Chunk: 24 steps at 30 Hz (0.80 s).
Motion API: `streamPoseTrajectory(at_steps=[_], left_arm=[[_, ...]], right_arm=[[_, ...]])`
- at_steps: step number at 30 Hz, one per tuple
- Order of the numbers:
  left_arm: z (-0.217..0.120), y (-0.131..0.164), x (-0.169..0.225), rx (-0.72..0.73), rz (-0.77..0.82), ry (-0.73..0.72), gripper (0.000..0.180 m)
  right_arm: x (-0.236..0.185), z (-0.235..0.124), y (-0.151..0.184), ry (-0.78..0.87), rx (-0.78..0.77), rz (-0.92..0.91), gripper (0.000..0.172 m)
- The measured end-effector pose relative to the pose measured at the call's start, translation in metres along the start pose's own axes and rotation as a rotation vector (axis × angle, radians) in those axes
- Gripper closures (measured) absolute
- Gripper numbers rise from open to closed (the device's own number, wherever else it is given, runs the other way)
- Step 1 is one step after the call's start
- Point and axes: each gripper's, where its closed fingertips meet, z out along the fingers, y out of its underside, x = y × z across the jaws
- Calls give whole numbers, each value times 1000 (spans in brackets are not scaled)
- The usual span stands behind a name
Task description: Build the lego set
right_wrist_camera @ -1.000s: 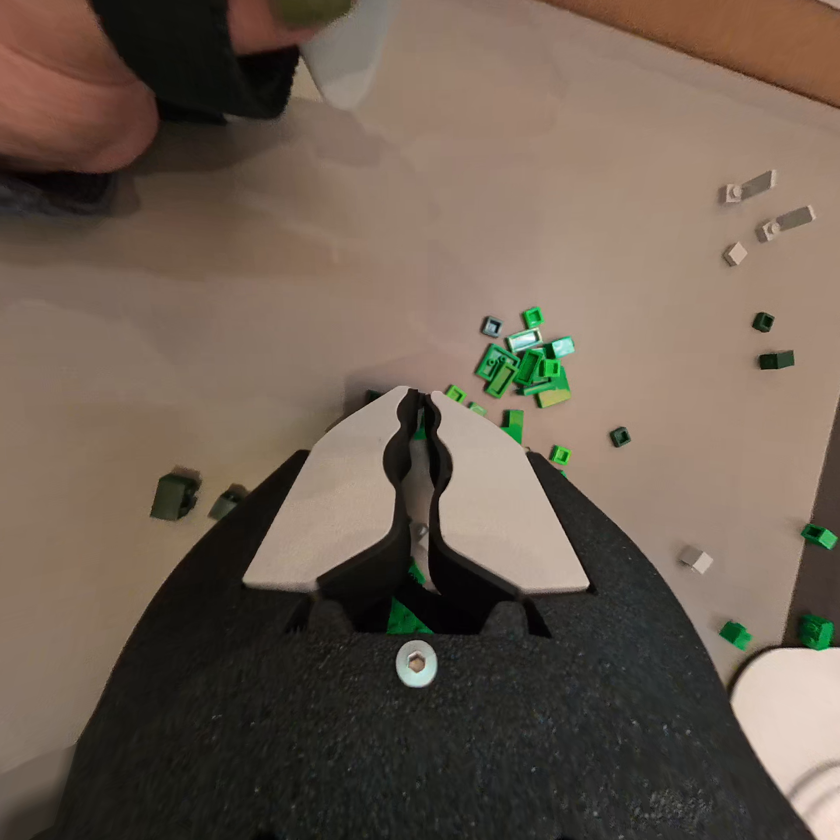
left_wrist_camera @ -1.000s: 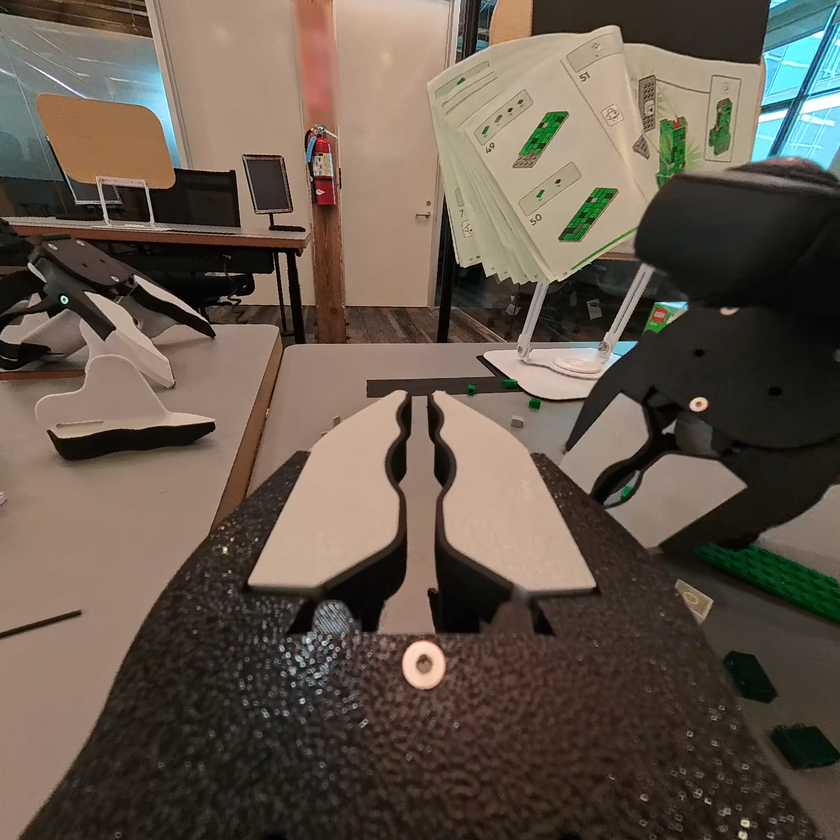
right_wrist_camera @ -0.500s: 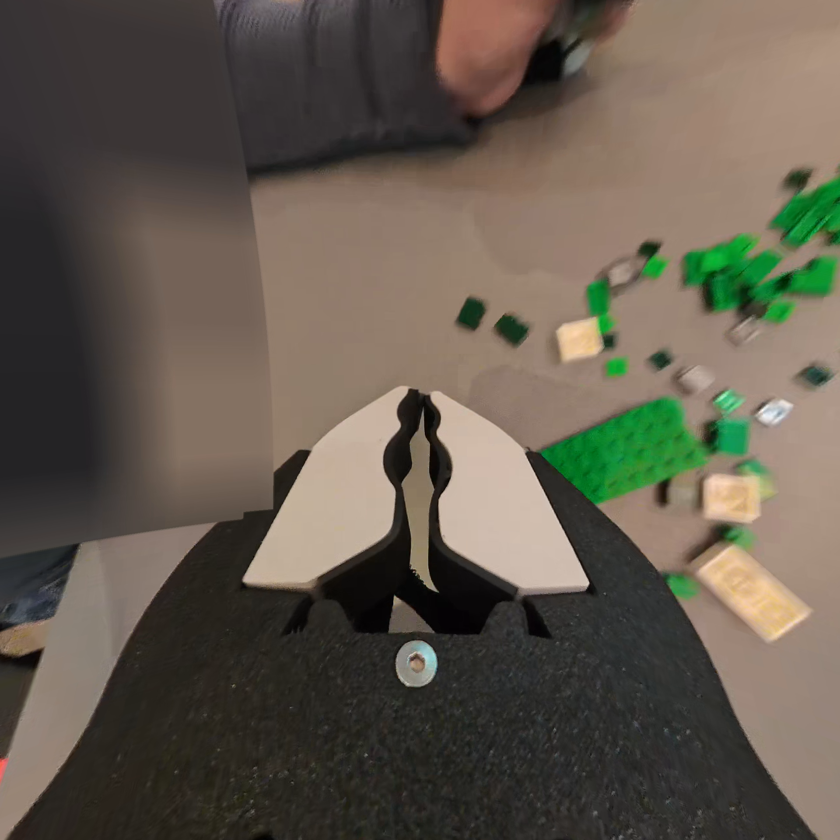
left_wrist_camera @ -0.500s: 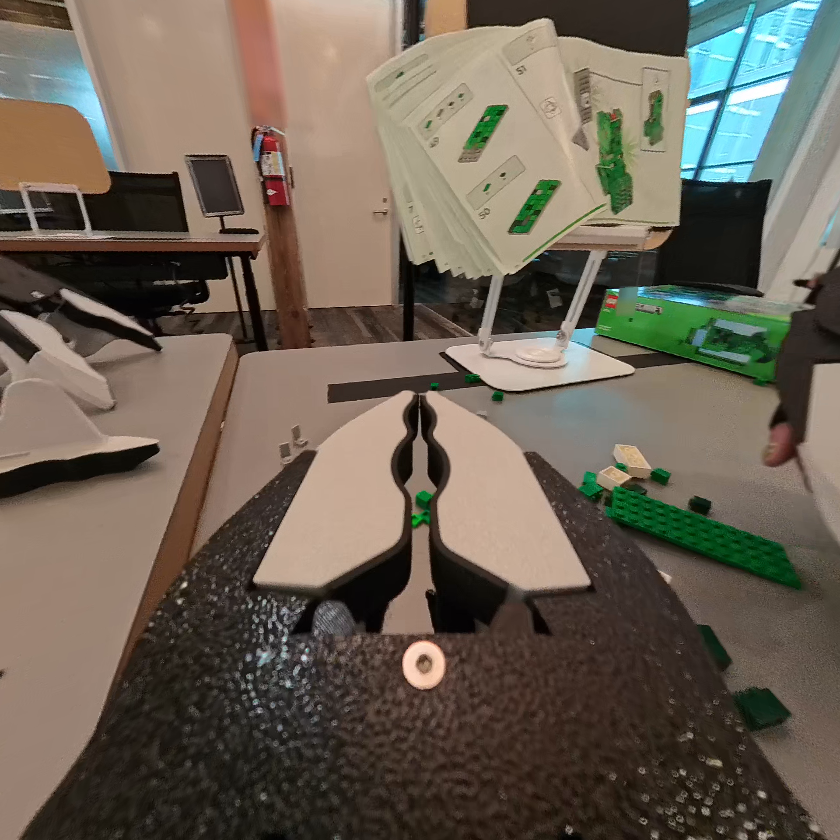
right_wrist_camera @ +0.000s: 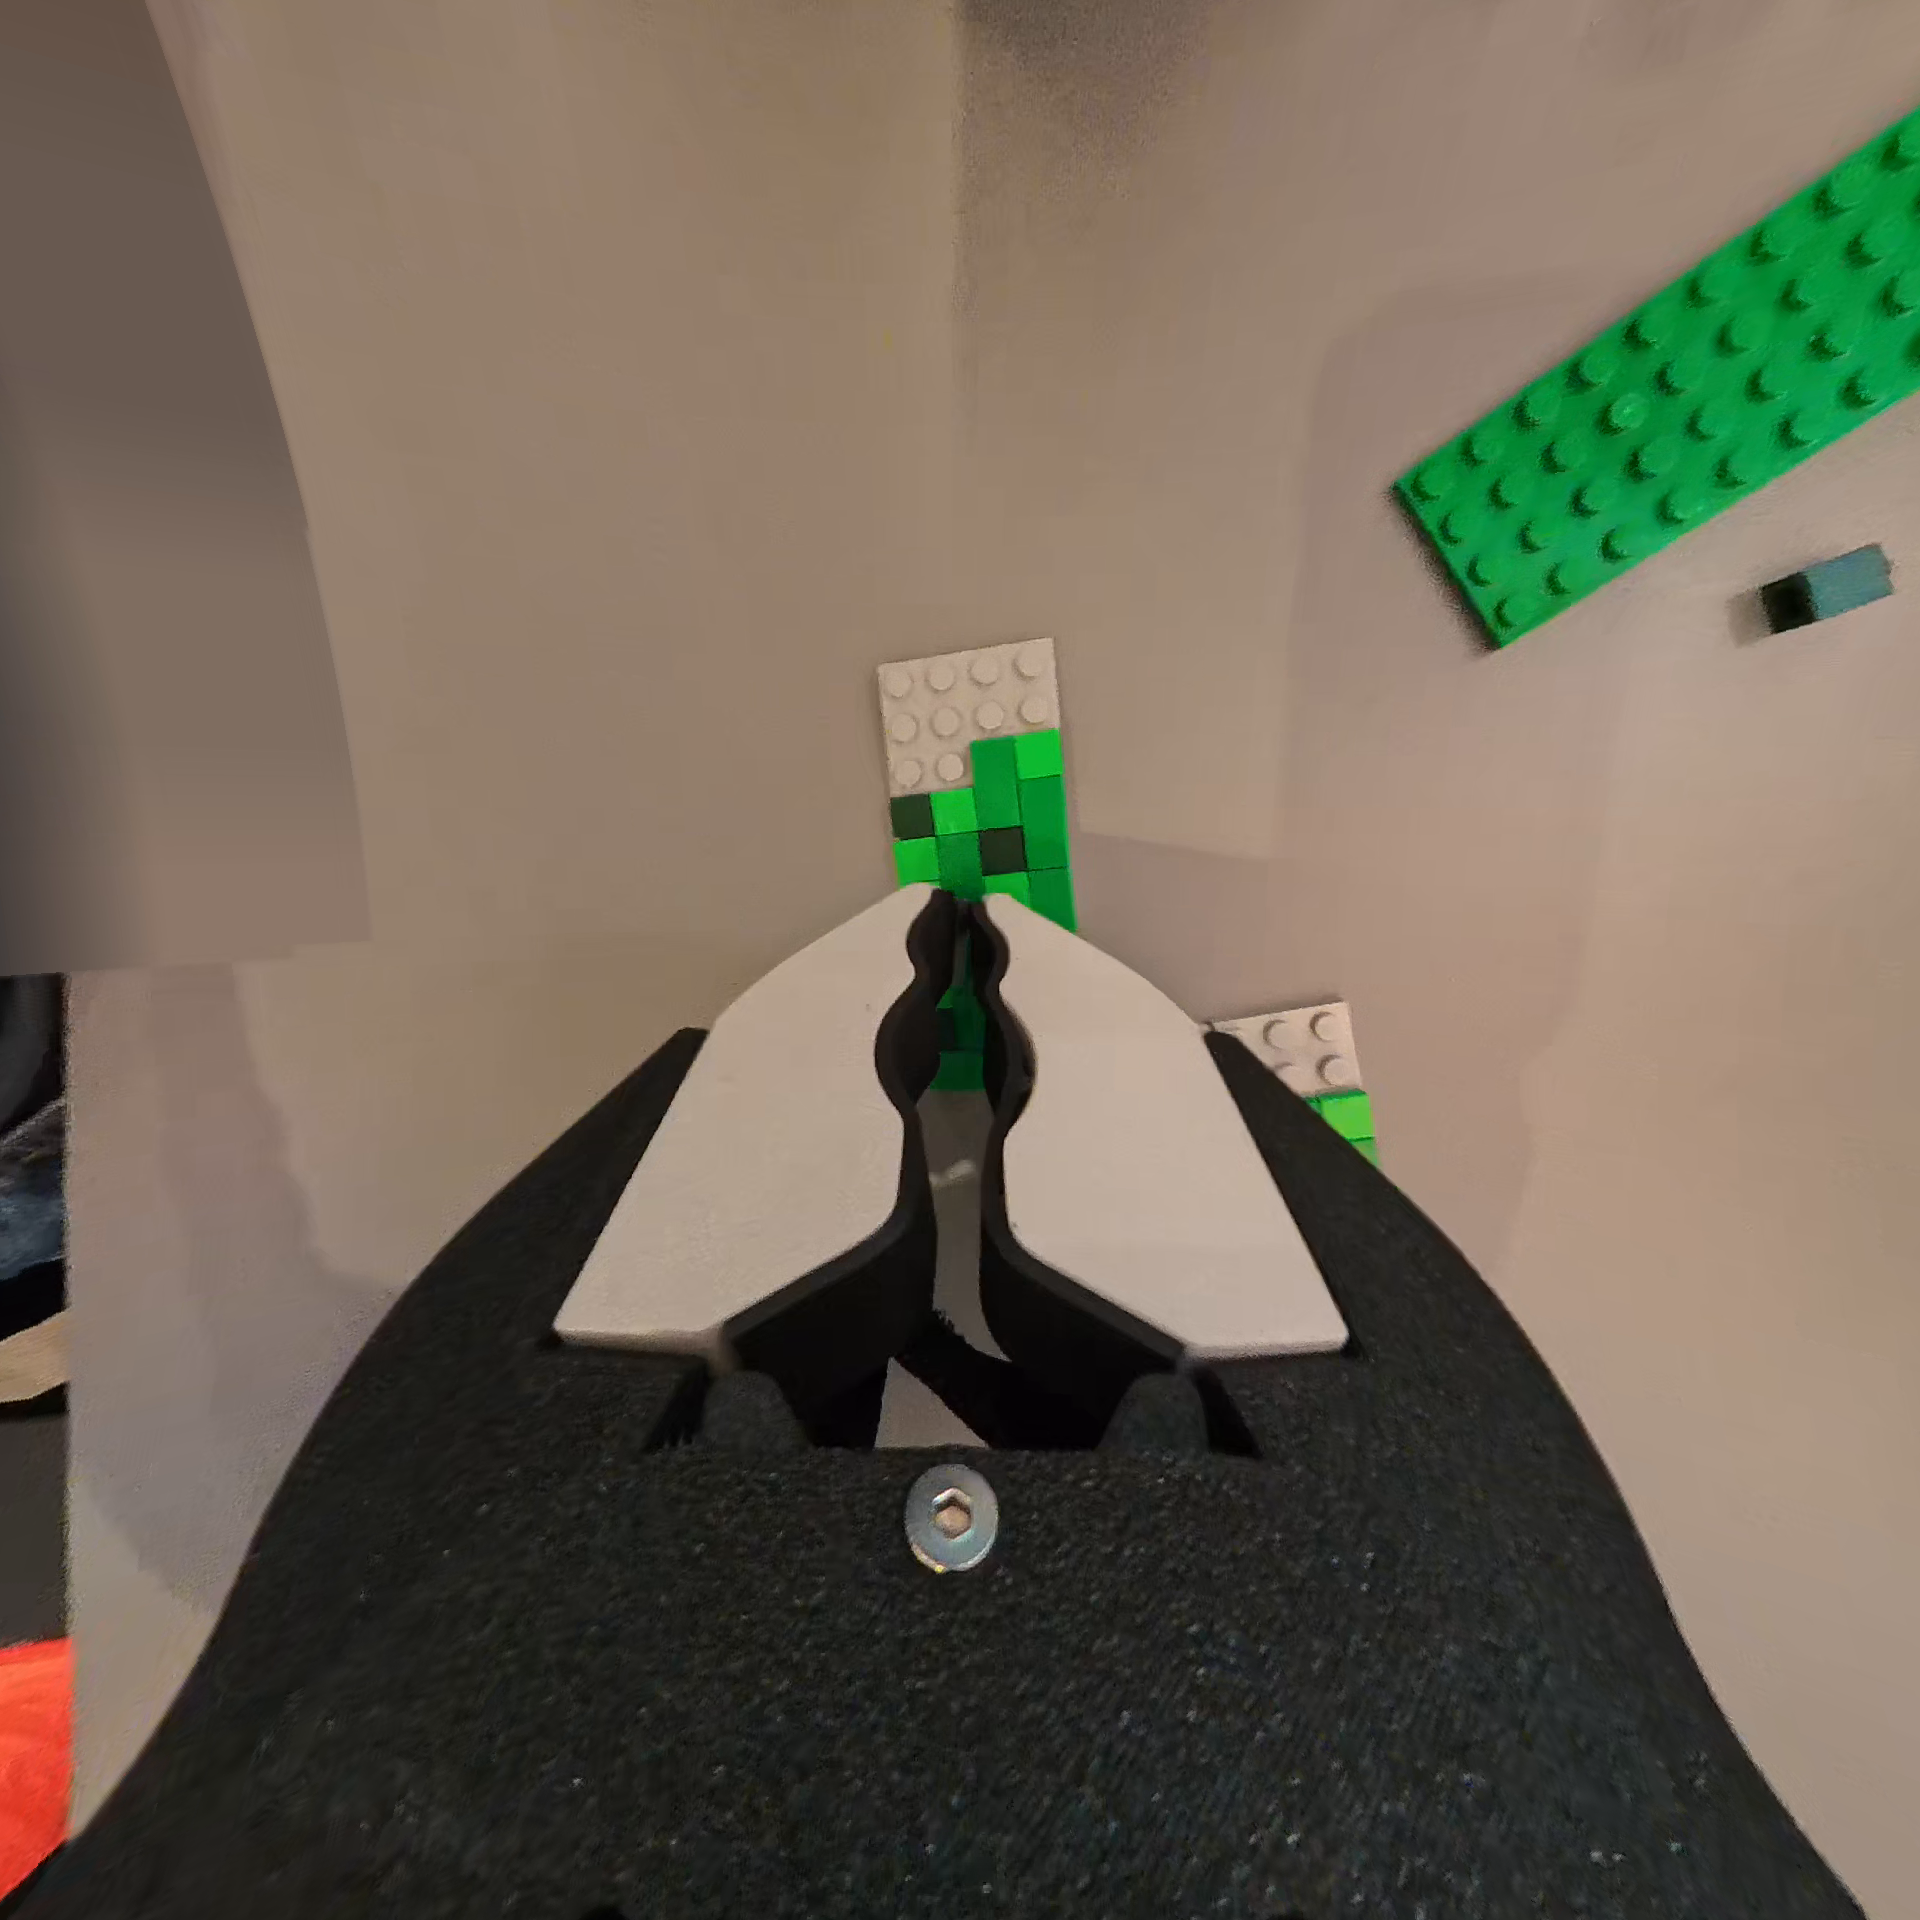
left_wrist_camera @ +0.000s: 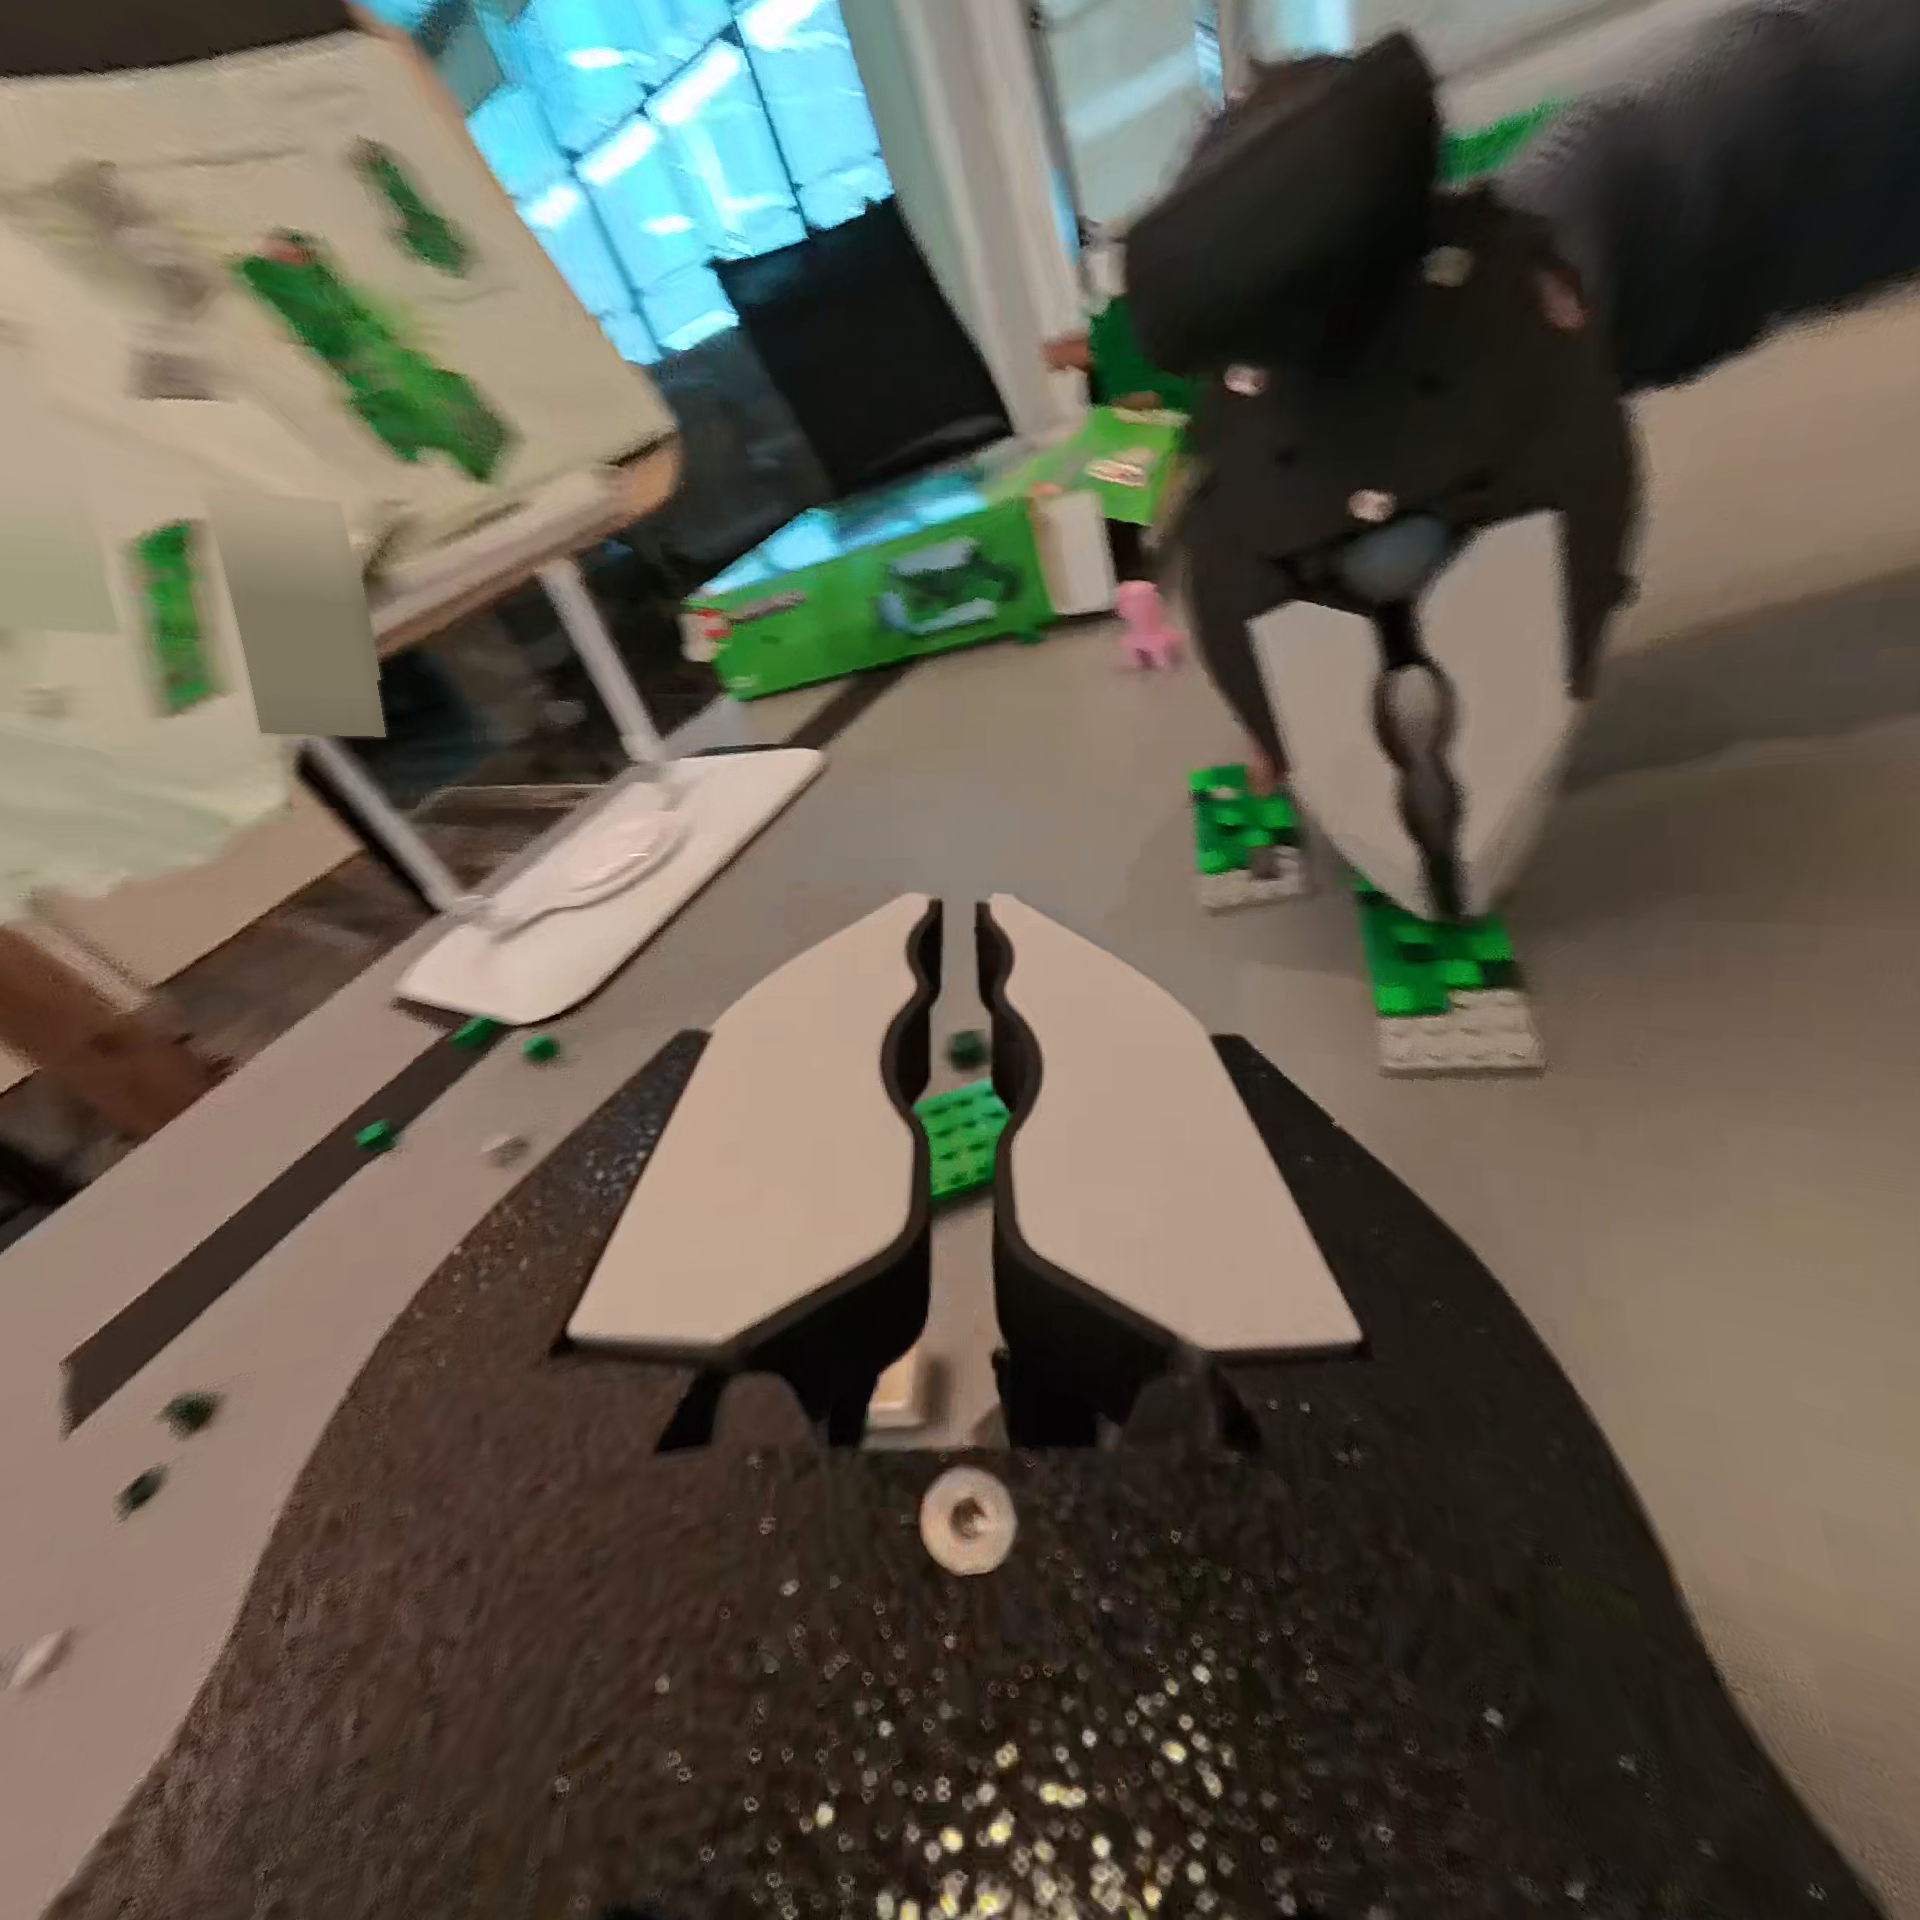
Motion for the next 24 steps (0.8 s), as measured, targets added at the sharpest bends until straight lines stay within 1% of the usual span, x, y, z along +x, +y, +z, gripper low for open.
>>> streamPoseTrajectory(at_steps=[4, 8, 11, 14, 16, 21, 24], left_arm=[[15, 8, 45, -101, 34, 204, 168], [19, 19, 87, -222, -22, 425, 150], [22, 32, 112, -345, -38, 527, 137], [25, 42, 124, -424, 33, 526, 133], [26, 48, 126, -456, 67, 506, 133], [27, 50, 125, -489, -13, 501, 125], [27, 52, 126, -505, -58, 517, 127]], right_arm=[[6, -6, 1, 90, 59, -4, 167], [3, -19, 2, 219, 147, -20, 166], [-5, -16, 3, 281, 172, -52, 163], [-2, -11, 6, 364, 143, -97, 161], [-2, -8, 5, 370, 147, -98, 160], [-5, -4, 7, 330, 149, -76, 159], [-2, -2, 10, 340, 119, -90, 160]])
